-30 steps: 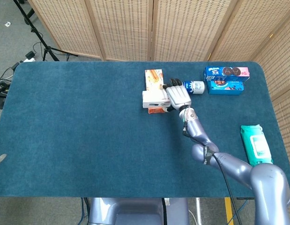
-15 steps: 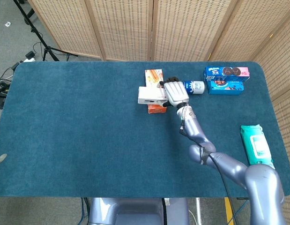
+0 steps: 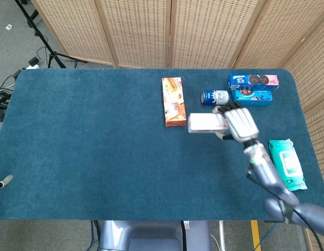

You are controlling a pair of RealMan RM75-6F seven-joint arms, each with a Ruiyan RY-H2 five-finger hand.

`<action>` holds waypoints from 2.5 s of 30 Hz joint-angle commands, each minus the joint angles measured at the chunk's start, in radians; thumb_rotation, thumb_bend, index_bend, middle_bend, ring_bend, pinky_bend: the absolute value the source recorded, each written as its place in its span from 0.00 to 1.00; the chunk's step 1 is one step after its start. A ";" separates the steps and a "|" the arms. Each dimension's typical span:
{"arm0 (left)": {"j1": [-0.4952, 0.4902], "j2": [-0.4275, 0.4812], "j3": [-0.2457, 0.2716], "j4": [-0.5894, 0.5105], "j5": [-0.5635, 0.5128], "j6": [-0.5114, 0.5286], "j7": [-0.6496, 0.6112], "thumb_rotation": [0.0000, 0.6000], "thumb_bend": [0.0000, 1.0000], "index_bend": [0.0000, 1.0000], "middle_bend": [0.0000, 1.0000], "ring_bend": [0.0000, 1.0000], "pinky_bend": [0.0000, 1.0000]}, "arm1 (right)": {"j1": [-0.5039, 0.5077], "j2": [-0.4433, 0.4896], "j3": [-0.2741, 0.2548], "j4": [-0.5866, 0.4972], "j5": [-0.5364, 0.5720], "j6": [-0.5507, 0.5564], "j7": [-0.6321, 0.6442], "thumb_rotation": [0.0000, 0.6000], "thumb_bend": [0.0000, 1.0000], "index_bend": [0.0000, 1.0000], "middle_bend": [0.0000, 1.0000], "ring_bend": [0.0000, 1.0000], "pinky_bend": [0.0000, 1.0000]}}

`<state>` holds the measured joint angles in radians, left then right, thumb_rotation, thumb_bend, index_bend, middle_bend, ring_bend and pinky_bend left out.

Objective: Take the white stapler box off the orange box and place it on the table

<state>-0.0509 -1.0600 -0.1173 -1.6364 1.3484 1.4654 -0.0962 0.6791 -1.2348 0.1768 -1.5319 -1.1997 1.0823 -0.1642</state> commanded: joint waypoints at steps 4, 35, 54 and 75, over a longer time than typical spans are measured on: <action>0.019 0.002 0.023 -0.008 0.057 0.045 -0.007 1.00 0.00 0.00 0.00 0.00 0.00 | -0.086 0.002 -0.089 -0.008 -0.030 0.018 -0.005 1.00 0.62 0.45 0.47 0.25 0.20; 0.035 0.002 0.032 -0.002 0.082 0.076 -0.025 1.00 0.00 0.00 0.00 0.00 0.00 | 0.243 0.302 -0.148 -0.185 0.563 -0.711 0.097 1.00 0.03 0.00 0.00 0.00 0.00; 0.044 0.005 0.037 -0.003 0.100 0.096 -0.036 1.00 0.00 0.00 0.00 0.00 0.00 | 0.009 0.237 -0.132 -0.248 0.080 -0.307 0.105 1.00 0.00 0.01 0.00 0.00 0.00; 0.045 0.002 0.034 0.002 0.090 0.092 -0.036 1.00 0.00 0.00 0.00 0.00 0.00 | -0.083 -0.171 -0.159 0.288 -0.190 -0.092 0.159 1.00 0.40 0.43 0.39 0.25 0.24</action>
<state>-0.0061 -1.0581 -0.0833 -1.6342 1.4390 1.5581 -0.1316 0.6025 -1.3940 0.0170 -1.2613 -1.3710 0.9797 -0.0332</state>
